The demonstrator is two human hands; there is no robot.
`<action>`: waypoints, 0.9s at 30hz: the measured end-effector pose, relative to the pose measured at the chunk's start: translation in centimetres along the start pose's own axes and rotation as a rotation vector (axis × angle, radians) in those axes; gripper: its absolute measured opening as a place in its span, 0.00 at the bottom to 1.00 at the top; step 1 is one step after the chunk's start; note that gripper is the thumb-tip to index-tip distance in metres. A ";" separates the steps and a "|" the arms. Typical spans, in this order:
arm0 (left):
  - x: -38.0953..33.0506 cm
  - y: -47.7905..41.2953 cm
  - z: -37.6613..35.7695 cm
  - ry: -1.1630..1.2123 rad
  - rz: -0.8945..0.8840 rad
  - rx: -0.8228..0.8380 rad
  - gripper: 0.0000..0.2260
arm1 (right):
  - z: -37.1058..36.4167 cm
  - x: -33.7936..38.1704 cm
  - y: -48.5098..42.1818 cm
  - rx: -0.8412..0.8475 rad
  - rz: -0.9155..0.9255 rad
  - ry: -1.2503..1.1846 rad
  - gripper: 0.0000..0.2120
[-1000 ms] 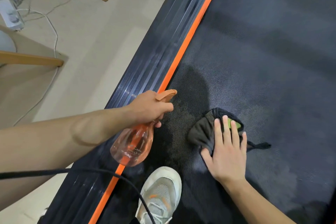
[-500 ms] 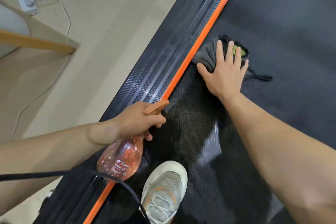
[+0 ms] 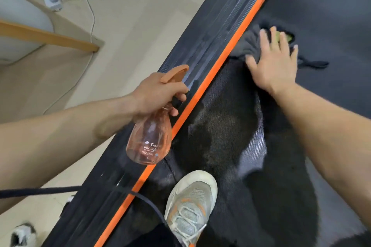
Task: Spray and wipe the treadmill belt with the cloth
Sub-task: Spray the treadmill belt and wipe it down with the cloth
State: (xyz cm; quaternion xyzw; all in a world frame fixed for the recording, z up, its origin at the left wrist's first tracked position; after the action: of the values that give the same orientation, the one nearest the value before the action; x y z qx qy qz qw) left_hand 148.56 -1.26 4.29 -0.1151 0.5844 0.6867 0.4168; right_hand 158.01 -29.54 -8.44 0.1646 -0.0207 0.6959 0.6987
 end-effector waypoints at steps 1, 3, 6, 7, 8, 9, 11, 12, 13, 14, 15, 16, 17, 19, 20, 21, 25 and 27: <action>0.3 0.0 0.1 0.006 0.013 -0.015 0.24 | 0.6 -0.1 -1.4 0.022 -0.056 -0.024 0.36; 0.8 0.0 0.1 0.008 0.028 -0.019 0.16 | 0.6 1.1 -0.9 0.019 -0.055 -0.026 0.35; 1.2 0.1 -0.1 0.013 0.050 0.001 0.12 | -1.4 3.6 7.0 -0.027 0.154 0.058 0.37; 1.2 0.1 -0.4 0.003 0.060 0.012 0.13 | -2.7 4.2 11.0 -0.012 0.236 0.082 0.38; 1.1 0.1 -0.7 -0.010 0.064 0.027 0.16 | -3.9 4.7 14.8 0.015 0.319 0.100 0.39; 0.8 0.0 -1.2 -0.022 0.059 0.045 0.18 | -4.7 5.0 17.8 0.038 0.395 0.107 0.40; -0.1 -0.3 -2.5 -0.055 0.043 0.083 0.22 | -5.7 4.5 20.9 0.078 0.513 0.131 0.42; -0.6 -0.5 -3.3 -0.071 0.030 0.108 0.22 | -5.7 3.8 20.9 0.088 0.559 0.158 0.43; -1.1 -0.7 -4.0 -0.081 0.015 0.140 0.22 | -5.4 2.6 20.2 0.082 0.571 0.183 0.43; -1.4 -0.9 -4.9 -0.089 0.002 0.182 0.22 | -4.9 1.2 19.1 0.068 0.537 0.198 0.44; -1.9 -1.0 -5.7 -0.094 -0.012 0.229 0.23 | -4.1 -0.5 17.7 0.035 0.455 0.205 0.44; -2.3 -1.1 -6.6 -0.102 -0.029 0.274 0.23 | -3.2 -2.4 16.3 0.007 0.328 0.198 0.44; -2.7 -1.3 -7.4 -0.124 -0.050 0.305 0.22 | -2.3 -4.5 15.0 -0.021 0.182 0.183 0.44; -3.4 -1.6 -8.9 -0.199 -0.073 0.335 0.21 | -0.6 -8.2 13.6 -0.074 -0.105 0.112 0.41; -3.7 -1.7 -9.5 -0.237 -0.069 0.344 0.23 | -0.2 -9.5 13.7 -0.097 -0.221 0.060 0.41; -4.1 -1.9 -10.2 -0.274 -0.066 0.351 0.26 | 0.0 -10.3 14.5 -0.127 -0.314 0.021 0.40; -5.4 -2.6 -12.8 -0.449 -0.099 0.380 0.14 | -1.7 -9.4 22.4 -0.180 -0.483 -0.023 0.40; -6.0 -2.9 -14.2 -0.544 -0.115 0.382 0.10 | -3.1 -8.0 26.9 -0.133 -0.471 -0.039 0.40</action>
State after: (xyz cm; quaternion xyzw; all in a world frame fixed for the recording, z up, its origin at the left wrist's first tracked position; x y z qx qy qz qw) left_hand 149.73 -16.80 1.96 0.1197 0.5621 0.5457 0.6098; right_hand 130.76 -37.08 -7.99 0.1321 -0.0410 0.5074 0.8506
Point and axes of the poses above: each hand's wrist, its own y-axis away from the middle knuckle, its own z-axis out of the back of the hand, x = y × z, the point moved 2 cm from there along -y, towards the middle knuckle, and after that the axes turned 3 degrees about -y, right-handed, at the moved point
